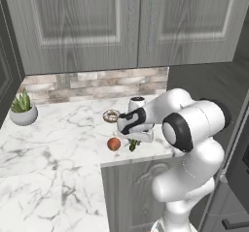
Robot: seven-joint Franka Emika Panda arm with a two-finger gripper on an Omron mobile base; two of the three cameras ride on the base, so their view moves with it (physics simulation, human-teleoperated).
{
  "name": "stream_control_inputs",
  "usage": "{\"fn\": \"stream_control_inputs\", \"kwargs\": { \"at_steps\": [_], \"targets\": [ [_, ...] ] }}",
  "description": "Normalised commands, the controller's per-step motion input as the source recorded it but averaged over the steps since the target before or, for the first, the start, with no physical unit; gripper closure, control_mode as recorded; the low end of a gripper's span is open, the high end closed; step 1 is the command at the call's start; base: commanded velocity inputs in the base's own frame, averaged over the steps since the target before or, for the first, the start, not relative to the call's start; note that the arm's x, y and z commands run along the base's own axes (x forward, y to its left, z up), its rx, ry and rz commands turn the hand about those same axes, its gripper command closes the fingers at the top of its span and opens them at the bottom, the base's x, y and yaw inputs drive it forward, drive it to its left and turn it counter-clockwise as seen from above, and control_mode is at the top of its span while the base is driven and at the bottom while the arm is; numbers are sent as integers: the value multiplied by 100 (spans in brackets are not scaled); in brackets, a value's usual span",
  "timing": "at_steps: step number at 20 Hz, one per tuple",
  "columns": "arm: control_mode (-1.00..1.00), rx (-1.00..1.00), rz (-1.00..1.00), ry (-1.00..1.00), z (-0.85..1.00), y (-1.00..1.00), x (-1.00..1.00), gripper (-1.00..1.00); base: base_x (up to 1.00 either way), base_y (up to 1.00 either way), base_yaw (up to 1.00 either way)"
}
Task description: Place the onion and squash inside the fridge drawer. Close the drawer after placing the vegetables.
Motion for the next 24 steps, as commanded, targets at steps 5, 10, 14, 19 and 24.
{"fn": "stream_control_inputs", "kwargs": {
  "at_steps": [5, 10, 14, 19, 24],
  "targets": [
    [-100, 0, 0, -16, 92, -34, -59, 100, 0, 0, 0],
    [-100, -1, 0, -22, 100, -11, -84, 100, 0, 0, 0],
    [-100, -2, 0, -11, 100, -22, -87, 100, 0, 0, 0],
    [-100, 0, 0, -8, 100, -54, -96, 100, 0, 0, 0],
    [-100, 0, 1, -6, 67, -39, -77, 100, 0, 0, 0]
  ]
}}
